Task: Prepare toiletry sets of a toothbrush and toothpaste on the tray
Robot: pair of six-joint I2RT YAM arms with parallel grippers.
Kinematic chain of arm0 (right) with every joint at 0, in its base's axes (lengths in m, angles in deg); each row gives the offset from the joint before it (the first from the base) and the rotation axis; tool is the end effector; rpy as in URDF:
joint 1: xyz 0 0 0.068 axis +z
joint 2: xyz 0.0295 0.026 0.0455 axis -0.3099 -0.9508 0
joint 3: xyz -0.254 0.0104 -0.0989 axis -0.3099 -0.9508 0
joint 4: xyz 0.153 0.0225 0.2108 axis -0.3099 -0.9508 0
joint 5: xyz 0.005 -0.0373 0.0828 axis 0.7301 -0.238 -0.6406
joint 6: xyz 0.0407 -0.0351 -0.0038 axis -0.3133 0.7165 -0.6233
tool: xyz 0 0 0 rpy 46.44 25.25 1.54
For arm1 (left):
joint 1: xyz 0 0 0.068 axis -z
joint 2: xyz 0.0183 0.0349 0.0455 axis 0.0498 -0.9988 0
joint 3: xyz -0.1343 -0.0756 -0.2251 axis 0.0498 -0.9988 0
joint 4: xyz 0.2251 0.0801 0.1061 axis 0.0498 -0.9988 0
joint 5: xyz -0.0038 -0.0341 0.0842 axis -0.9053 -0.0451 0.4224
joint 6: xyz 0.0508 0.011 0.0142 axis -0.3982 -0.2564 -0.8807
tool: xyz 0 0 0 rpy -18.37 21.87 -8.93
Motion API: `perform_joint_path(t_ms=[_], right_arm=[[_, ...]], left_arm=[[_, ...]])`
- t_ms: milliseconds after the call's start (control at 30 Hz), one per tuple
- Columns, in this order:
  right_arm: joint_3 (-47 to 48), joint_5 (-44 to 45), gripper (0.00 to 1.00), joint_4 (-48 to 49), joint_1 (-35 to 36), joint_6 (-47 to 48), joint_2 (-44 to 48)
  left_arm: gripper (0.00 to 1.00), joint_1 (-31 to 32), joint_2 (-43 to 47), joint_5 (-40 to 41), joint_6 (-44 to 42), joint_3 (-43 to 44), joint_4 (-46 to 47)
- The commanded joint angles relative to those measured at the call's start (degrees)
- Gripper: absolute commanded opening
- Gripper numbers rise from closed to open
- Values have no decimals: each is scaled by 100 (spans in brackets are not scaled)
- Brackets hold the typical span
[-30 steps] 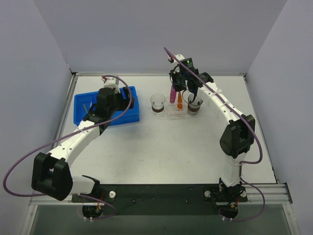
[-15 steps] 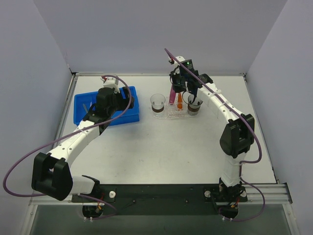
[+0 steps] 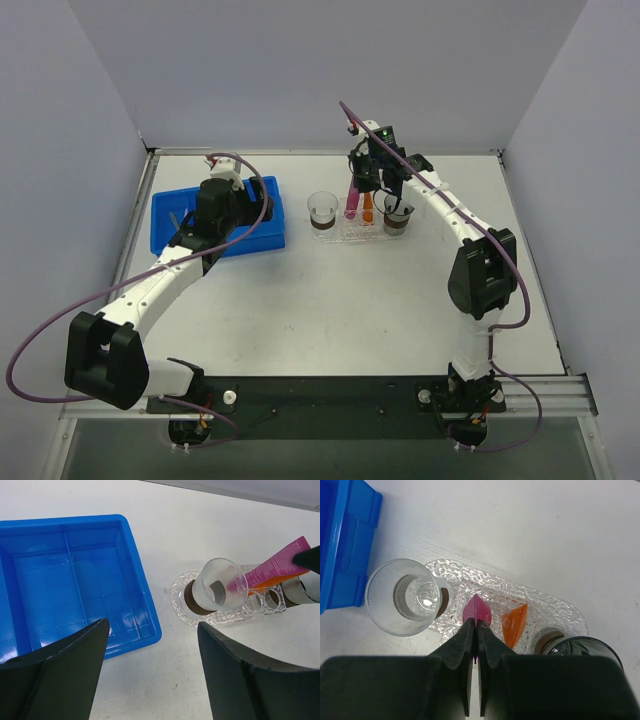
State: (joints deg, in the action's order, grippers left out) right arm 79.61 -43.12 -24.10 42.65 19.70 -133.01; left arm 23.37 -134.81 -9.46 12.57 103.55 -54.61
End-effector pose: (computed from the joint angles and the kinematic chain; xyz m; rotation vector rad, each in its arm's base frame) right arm 0.4196 0.1970 0.3242 -0.4807 2.0137 0.4220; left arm 0.2917 -0.1063 0.3030 -0.1060 1.9566 -0.4427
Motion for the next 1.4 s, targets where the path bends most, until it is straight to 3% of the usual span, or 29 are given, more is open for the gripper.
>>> perform_joint_path(t_ms=[0,300,700,1367], right_arm=[[-16,-141,0,298,-60,-127,-71],[-95,-229,0,359,-105,-198,-150],[-192,-256,8,385,-105,-207,-159],[10,-422,41,359,-104,-356,-27]], left_arm=[[82,-39,73,-60,53,88,89],[82,-47,108,-87,62,44,89],[82,-47,125,-201,88,-9,168],[82,-109,213,-183,124,-79,168]])
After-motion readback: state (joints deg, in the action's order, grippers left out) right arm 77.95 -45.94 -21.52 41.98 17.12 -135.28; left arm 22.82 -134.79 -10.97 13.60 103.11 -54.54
